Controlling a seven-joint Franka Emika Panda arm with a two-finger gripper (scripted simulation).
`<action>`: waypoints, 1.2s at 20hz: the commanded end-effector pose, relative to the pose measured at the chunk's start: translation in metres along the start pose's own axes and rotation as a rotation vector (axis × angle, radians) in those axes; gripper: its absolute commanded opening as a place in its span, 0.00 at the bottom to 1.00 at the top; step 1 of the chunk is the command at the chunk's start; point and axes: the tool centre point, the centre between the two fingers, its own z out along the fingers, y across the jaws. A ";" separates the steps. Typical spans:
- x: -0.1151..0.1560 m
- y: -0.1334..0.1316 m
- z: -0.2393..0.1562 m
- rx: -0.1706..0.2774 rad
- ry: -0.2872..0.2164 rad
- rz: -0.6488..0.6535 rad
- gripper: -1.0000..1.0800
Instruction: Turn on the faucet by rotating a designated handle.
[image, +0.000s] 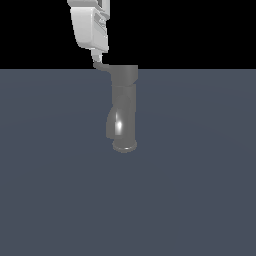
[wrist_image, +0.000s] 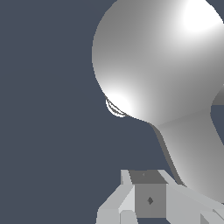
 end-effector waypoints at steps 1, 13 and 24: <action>-0.003 0.012 0.000 -0.009 0.002 -0.003 0.00; 0.006 0.034 0.000 -0.004 0.002 -0.004 0.00; 0.021 0.066 -0.001 -0.007 0.002 -0.003 0.00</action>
